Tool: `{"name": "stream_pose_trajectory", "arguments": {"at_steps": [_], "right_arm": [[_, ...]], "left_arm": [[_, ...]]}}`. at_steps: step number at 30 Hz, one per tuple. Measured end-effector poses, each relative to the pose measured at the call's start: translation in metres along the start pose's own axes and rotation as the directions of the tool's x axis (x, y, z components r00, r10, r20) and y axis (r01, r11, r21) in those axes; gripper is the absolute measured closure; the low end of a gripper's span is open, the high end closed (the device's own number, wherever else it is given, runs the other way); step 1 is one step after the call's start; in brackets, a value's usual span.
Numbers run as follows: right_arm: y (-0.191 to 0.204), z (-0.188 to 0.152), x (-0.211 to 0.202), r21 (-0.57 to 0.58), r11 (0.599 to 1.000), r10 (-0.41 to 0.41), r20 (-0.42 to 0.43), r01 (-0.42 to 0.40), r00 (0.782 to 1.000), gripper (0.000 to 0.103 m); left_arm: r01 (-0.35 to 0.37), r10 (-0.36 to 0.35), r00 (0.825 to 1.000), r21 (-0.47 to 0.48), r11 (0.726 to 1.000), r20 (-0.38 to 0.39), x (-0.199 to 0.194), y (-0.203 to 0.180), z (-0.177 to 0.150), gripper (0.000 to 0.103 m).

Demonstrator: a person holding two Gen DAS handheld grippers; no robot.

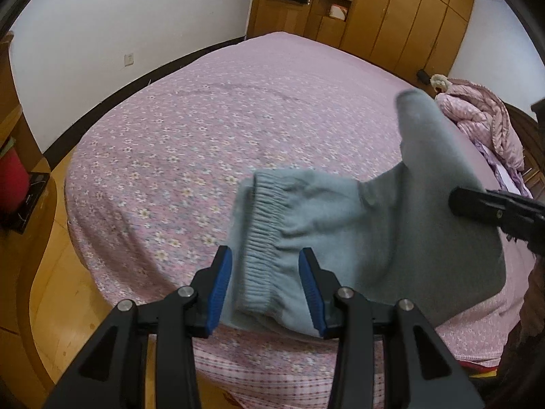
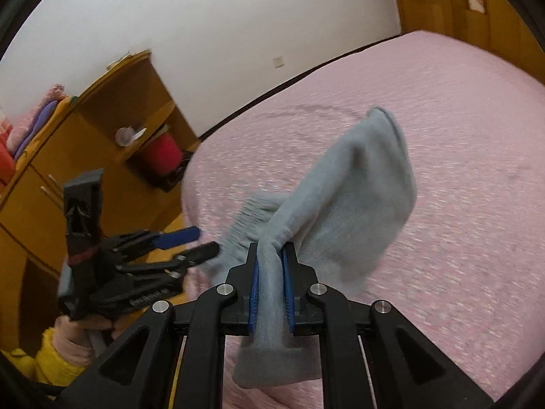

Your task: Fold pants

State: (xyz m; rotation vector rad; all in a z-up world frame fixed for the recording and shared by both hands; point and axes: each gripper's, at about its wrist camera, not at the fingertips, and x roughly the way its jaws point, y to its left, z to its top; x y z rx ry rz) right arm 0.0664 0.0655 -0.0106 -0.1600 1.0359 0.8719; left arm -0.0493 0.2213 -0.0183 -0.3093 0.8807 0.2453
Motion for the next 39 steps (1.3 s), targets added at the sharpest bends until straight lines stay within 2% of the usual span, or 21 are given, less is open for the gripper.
{"name": "stream_pose_trajectory", "arguments": {"at_steps": [11, 14, 16, 17, 22, 24, 26, 29, 31, 35, 39], "right_arm": [[0.023, 0.018, 0.091, 0.062, 0.993, 0.104, -0.119, -0.097, 0.987, 0.089], [0.026, 0.019, 0.101, 0.110, 0.983, 0.159, -0.144, -0.144, 0.977, 0.080], [0.023, 0.019, 0.094, 0.154, 0.967, 0.225, -0.133, -0.204, 0.965, 0.080], [0.021, 0.020, 0.090, 0.159, 0.965, 0.229, -0.120, -0.209, 0.966, 0.080], [0.005, 0.013, 0.053, 0.156, 0.978, 0.146, -0.042, -0.138, 0.988, 0.077], [-0.006, 0.007, 0.042, 0.174, 0.980, 0.103, -0.031, -0.096, 0.994, 0.077], [-0.020, -0.001, 0.035, 0.202, 0.978, 0.065, -0.028, -0.058, 0.997, 0.077], [-0.037, -0.015, 0.032, 0.242, 0.970, 0.026, -0.045, -0.014, 0.999, 0.077], [-0.048, -0.026, 0.031, 0.271, 0.963, 0.015, -0.061, 0.002, 0.998, 0.077], [-0.059, -0.040, 0.034, 0.314, 0.949, 0.029, -0.086, -0.001, 0.996, 0.077], [-0.062, -0.047, 0.046, 0.327, 0.945, 0.044, -0.119, -0.002, 0.992, 0.077]], "left_arm": [[-0.018, 0.018, 1.000, -0.039, 0.999, 0.005, 0.001, 0.028, 0.001, 0.061], [-0.025, 0.025, 1.000, -0.061, 0.998, -0.002, 0.001, 0.036, -0.004, 0.061], [-0.025, 0.025, 1.000, -0.079, 0.997, -0.004, -0.001, 0.041, -0.007, 0.061], [-0.023, 0.023, 1.000, -0.084, 0.996, -0.002, -0.002, 0.044, -0.008, 0.061], [-0.007, 0.009, 1.000, -0.106, 0.994, 0.018, -0.013, 0.046, -0.008, 0.061], [0.041, -0.038, 0.999, -0.122, 0.992, 0.032, -0.021, 0.043, -0.008, 0.060], [0.094, -0.090, 0.995, -0.130, 0.987, 0.034, -0.025, 0.038, -0.008, 0.055], [0.152, -0.152, 0.988, -0.121, 0.981, 0.006, -0.025, 0.027, -0.012, 0.050], [0.155, -0.159, 0.987, -0.109, 0.982, -0.027, -0.019, 0.018, -0.017, 0.049], [0.103, -0.116, 0.989, -0.124, 0.987, -0.096, -0.001, 0.015, -0.034, 0.046], [0.136, -0.169, 0.976, -0.223, 0.965, -0.136, 0.020, 0.025, -0.045, 0.044]]}}
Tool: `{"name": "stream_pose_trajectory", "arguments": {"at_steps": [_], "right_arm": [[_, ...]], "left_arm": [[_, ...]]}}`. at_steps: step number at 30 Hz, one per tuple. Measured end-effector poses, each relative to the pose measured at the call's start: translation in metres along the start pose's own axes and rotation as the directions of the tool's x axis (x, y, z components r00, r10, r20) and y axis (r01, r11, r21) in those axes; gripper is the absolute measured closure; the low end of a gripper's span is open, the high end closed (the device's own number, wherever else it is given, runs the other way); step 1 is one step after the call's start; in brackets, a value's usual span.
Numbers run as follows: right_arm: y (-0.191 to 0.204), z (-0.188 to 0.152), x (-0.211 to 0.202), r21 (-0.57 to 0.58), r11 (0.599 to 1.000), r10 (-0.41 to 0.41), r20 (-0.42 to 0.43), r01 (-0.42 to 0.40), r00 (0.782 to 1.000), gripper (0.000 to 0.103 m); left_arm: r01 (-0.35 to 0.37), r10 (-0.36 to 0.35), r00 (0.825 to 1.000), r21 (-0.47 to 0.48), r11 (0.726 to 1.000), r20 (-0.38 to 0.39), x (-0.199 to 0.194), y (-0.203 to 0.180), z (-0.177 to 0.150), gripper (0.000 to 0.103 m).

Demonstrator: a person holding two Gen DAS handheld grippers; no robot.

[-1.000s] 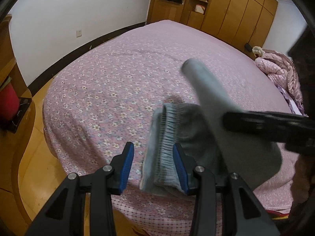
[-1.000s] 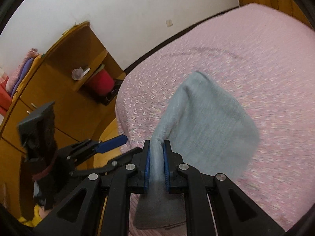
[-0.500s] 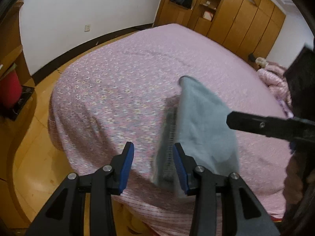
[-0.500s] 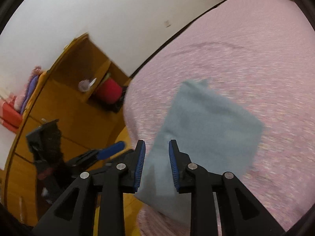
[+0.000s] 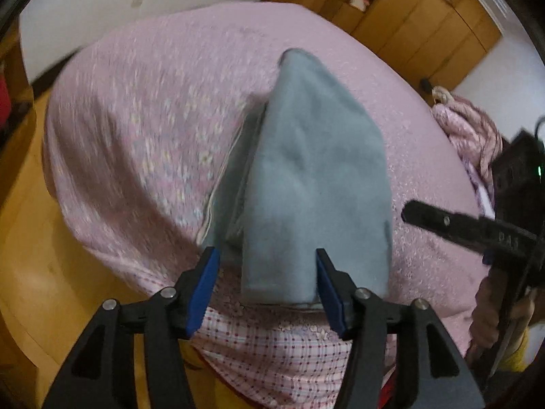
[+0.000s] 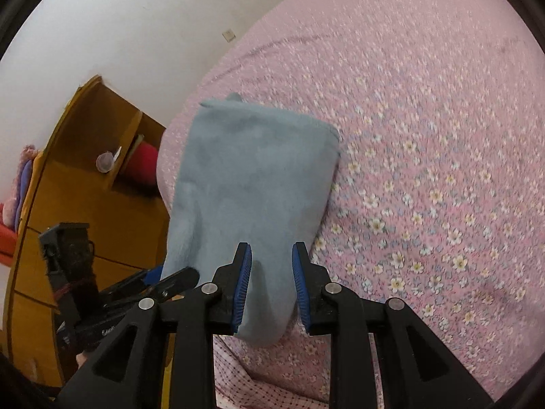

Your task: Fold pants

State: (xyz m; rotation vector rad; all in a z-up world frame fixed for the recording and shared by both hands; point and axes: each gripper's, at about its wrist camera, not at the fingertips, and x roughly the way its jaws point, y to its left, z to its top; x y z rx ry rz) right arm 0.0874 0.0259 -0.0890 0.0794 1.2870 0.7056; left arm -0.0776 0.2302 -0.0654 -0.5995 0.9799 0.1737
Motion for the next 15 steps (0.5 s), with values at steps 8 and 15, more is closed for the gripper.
{"name": "stream_pose_trajectory", "arguments": {"at_steps": [8, 15], "right_arm": [[0.011, 0.000, 0.013, -0.036, 0.999, -0.007, -0.029, 0.006, 1.000, 0.077], [0.015, 0.004, 0.017, -0.071, 0.995, -0.067, -0.011, 0.066, 0.998, 0.077]], "left_arm": [[0.040, -0.043, 0.989, 0.024, 0.999, 0.142, -0.036, -0.003, 0.006, 0.081], [-0.104, 0.104, 0.993, 0.003, 0.995, 0.058, -0.015, 0.015, 0.007, 0.051]]}}
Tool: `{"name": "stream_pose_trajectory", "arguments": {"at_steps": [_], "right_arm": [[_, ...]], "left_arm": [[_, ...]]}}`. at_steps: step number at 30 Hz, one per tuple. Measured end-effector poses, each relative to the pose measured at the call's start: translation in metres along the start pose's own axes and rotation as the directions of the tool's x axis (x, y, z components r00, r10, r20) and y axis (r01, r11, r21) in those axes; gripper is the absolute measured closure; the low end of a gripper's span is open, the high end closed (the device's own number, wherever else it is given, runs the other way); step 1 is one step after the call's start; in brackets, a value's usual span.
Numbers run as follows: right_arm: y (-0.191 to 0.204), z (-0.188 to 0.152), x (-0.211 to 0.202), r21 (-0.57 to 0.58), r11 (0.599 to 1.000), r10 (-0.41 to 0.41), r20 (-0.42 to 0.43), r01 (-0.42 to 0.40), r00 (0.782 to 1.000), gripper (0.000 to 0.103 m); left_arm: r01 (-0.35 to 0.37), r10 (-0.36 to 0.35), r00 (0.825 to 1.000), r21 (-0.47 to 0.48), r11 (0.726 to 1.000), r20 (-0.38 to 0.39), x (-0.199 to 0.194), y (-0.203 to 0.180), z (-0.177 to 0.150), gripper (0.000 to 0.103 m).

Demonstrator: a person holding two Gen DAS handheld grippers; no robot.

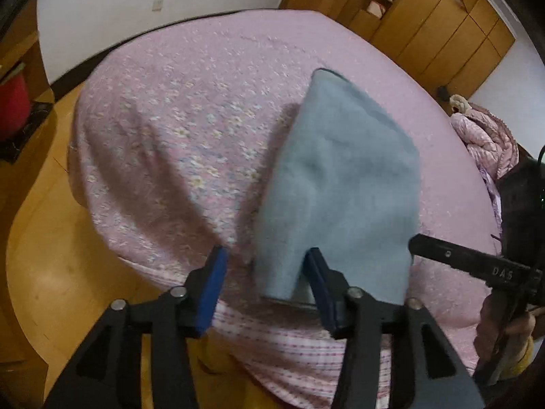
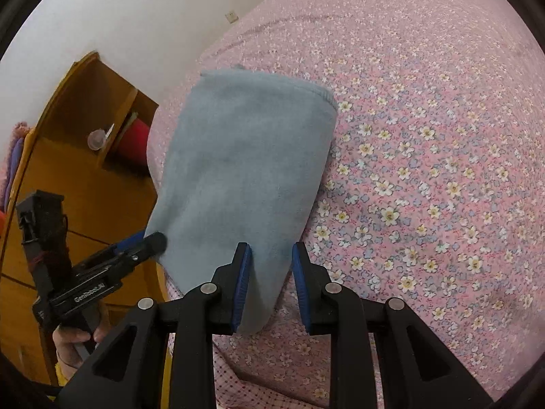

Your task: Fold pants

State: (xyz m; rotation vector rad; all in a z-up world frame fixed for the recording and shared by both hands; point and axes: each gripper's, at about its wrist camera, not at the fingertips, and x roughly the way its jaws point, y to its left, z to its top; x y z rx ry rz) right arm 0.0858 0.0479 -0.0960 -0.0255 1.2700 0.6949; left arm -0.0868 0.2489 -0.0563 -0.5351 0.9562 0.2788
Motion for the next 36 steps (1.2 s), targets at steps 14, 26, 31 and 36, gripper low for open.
{"name": "stream_pose_trajectory", "arguments": {"at_steps": [14, 26, 31, 36], "right_arm": [[0.023, 0.043, 0.012, -0.140, 0.986, -0.076, 0.117, 0.092, 0.990, 0.077], [0.024, 0.064, 0.032, -0.100, 0.991, -0.084, 0.092, 0.093, 0.992, 0.076], [0.014, 0.044, 0.004, 0.009, 0.999, -0.038, 0.084, 0.038, 0.996, 0.046], [0.000, 0.027, 0.002, 0.074, 0.997, -0.018, 0.043, 0.015, 0.999, 0.046]], "left_arm": [[0.031, -0.051, 0.994, 0.206, 0.978, 0.093, -0.008, -0.061, 0.019, 0.075], [-0.041, 0.034, 0.998, 0.163, 0.986, 0.044, 0.016, -0.043, 0.028, 0.091], [0.005, -0.016, 0.999, 0.209, 0.978, 0.052, -0.003, -0.043, 0.032, 0.051], [0.016, -0.022, 1.000, 0.268, 0.963, 0.020, 0.004, -0.046, 0.049, 0.051]]}}
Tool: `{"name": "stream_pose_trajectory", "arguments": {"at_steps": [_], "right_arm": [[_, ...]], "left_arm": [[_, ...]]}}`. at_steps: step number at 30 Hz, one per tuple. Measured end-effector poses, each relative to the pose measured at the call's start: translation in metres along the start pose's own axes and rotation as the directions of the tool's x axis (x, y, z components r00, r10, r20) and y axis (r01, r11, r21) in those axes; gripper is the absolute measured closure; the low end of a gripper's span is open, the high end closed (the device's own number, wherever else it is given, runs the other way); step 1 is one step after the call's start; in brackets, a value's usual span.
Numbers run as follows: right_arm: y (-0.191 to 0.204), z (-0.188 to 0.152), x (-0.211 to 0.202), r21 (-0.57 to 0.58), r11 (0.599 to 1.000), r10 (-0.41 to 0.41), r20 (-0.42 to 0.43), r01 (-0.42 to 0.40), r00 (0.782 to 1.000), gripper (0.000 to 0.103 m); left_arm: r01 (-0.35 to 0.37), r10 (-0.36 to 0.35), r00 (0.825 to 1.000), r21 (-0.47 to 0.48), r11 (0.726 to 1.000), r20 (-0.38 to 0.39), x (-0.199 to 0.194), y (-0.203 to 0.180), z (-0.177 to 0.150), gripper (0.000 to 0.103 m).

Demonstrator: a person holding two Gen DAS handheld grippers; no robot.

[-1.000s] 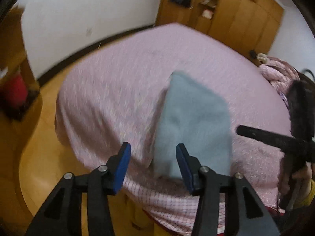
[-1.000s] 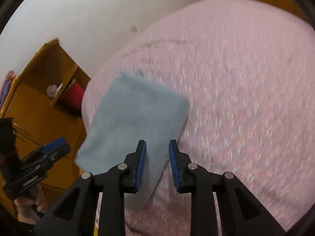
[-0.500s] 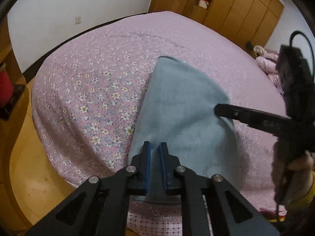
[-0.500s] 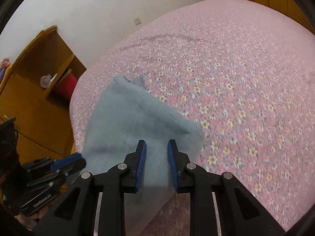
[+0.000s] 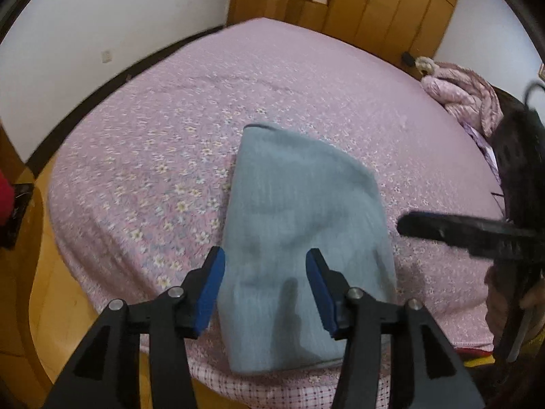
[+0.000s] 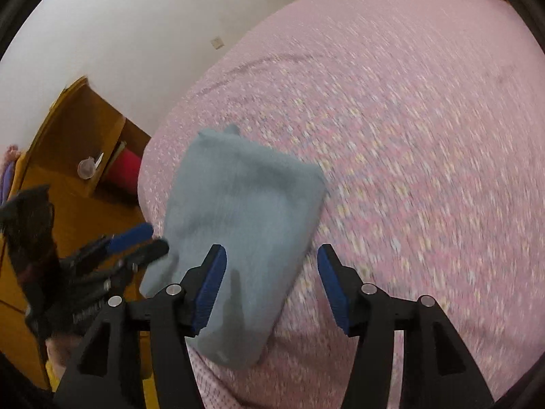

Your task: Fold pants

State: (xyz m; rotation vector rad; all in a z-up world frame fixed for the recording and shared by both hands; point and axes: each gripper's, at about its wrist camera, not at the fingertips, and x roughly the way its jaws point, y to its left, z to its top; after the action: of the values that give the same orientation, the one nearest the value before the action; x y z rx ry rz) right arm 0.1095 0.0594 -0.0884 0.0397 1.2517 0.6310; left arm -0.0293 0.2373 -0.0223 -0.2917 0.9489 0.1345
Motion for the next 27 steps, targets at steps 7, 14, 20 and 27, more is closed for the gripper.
{"name": "stream_pose_trajectory", "arguments": {"at_steps": [7, 14, 20, 27], "right_arm": [[-0.007, -0.004, 0.029, 0.040, 0.999, 0.027, -0.062, -0.025, 0.998, 0.046], [-0.018, -0.012, 0.047, 0.076, 0.994, 0.081, -0.044, -0.078, 0.996, 0.042], [-0.021, -0.014, 0.045, 0.086, 0.992, 0.095, -0.040, -0.091, 0.995, 0.036], [-0.001, -0.009, 0.049, 0.000, 0.998, 0.064, -0.010, -0.064, 0.998, 0.057]], "left_arm": [[0.022, -0.019, 0.998, 0.041, 0.999, -0.065, 0.022, 0.002, 0.004, 0.050], [0.075, -0.074, 0.993, 0.010, 0.997, -0.091, 0.045, 0.012, 0.009, 0.042], [0.104, -0.105, 0.988, -0.010, 0.995, -0.112, 0.056, 0.012, 0.014, 0.038], [0.135, -0.140, 0.983, -0.055, 0.989, -0.116, 0.063, 0.013, 0.017, 0.042]]}}
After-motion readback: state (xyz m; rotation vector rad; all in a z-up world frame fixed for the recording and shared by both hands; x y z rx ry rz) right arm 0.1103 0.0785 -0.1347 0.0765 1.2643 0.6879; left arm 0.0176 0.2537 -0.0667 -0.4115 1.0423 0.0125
